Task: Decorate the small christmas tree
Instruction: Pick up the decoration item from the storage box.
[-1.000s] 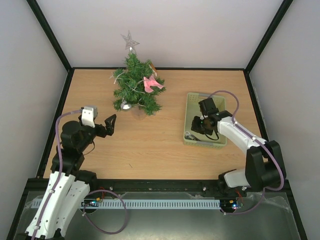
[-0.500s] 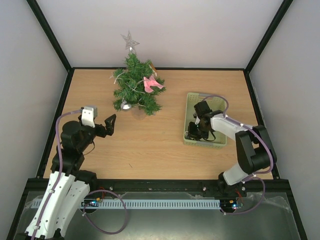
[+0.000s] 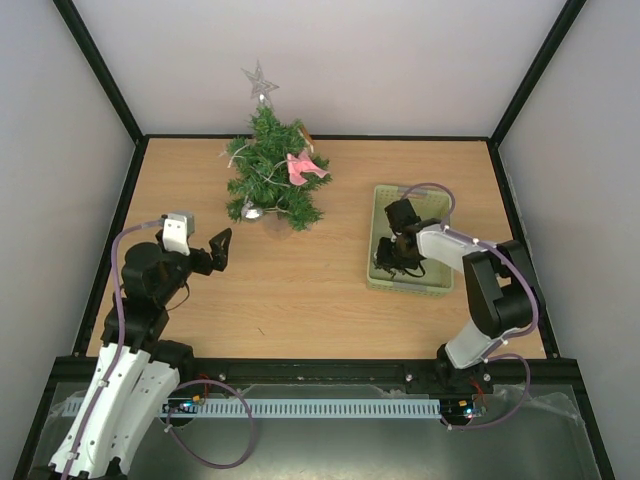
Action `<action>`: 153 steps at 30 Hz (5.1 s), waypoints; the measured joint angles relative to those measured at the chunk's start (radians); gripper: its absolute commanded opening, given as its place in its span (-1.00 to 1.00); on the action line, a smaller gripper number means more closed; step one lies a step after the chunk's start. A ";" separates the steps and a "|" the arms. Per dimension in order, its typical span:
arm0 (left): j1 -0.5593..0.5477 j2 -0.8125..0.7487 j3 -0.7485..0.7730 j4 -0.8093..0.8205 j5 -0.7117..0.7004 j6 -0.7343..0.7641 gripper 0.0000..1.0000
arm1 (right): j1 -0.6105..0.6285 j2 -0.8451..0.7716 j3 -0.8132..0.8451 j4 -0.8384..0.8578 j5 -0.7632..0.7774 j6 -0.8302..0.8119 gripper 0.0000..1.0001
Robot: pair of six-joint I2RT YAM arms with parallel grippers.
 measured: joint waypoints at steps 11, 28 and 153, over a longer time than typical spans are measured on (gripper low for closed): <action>-0.007 -0.002 0.000 -0.002 -0.010 0.000 0.99 | -0.092 0.087 0.080 0.138 0.077 0.072 -0.82; -0.008 0.003 0.000 -0.002 -0.013 0.001 0.99 | -0.092 0.083 0.254 0.010 0.135 -0.310 0.58; -0.074 -0.006 0.000 -0.010 -0.033 0.001 0.99 | -0.090 0.113 0.125 0.003 0.114 -0.173 -0.51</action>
